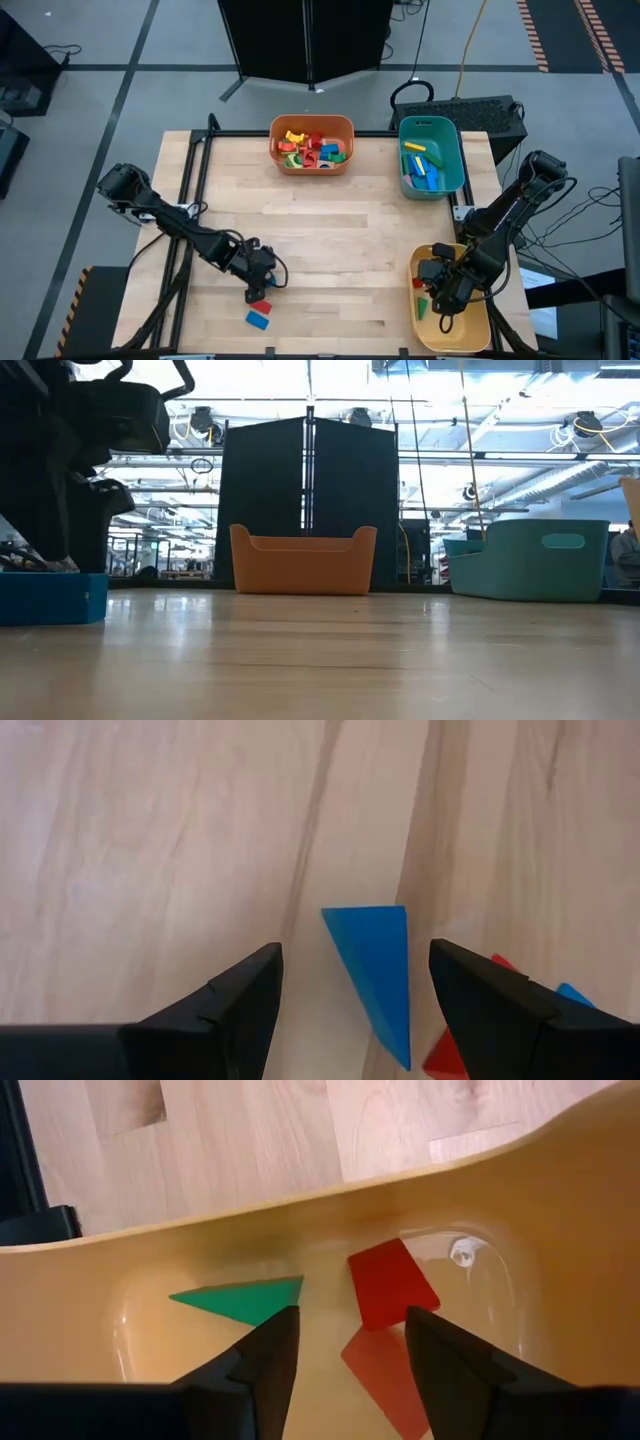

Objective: Sort blocks by size
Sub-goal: Put the blue triangular block into the yellow bin

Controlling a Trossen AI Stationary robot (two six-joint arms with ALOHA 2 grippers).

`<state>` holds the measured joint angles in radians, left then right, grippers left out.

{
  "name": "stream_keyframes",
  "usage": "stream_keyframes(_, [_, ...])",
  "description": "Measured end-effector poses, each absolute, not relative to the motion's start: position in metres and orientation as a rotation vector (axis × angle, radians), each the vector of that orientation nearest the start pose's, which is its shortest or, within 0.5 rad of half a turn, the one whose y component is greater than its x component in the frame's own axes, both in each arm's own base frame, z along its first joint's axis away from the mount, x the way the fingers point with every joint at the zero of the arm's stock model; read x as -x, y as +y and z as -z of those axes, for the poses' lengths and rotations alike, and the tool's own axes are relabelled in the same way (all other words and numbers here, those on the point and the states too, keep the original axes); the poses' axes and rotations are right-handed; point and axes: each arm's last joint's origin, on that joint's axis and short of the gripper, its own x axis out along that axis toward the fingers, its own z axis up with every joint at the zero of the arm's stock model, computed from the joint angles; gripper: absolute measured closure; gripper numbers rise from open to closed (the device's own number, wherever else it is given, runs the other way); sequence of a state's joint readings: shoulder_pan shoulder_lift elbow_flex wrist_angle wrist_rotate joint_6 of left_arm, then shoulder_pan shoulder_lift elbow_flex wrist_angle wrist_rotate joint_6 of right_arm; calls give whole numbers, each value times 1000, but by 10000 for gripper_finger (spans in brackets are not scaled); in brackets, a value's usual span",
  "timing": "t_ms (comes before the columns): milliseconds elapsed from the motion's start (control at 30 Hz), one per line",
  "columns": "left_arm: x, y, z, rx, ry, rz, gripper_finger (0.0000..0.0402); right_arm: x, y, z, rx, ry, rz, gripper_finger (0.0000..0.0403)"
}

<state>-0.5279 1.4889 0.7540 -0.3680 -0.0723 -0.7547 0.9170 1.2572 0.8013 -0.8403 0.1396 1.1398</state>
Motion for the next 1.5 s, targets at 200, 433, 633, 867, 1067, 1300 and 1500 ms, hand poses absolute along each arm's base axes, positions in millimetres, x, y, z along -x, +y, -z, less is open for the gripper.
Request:
stream_keyframes(200, [-229, -138, -144, 319, 1184, -46, 151, -134, 168, -210, -373, 1262, 61, 243])
stream_keyframes(433, [-232, -142, -136, 339, 1186, -75, 164, -136, 170, -219, -379, 1227, -2, 260])
stream_keyframes(633, [-233, -142, -136, 347, 1178, -87, 265, -137, 176, -246, -354, 1141, -142, 280])
stream_keyframes(867, [-237, -137, -136, 319, 1151, -84, 360, -142, 183, -275, -272, 931, -333, 292])
stream_keyframes(1067, [-251, -131, -141, 305, 1044, -28, 359, -154, 184, -286, -156, 710, -331, 293])
stream_keyframes(1300, [-273, -117, -151, 296, 884, 37, 352, -166, 175, -286, 43, 637, -296, 293])
stream_keyframes(1500, [-287, -101, -157, 343, 821, 113, 353, -184, 173, -271, 216, 643, -203, 293])
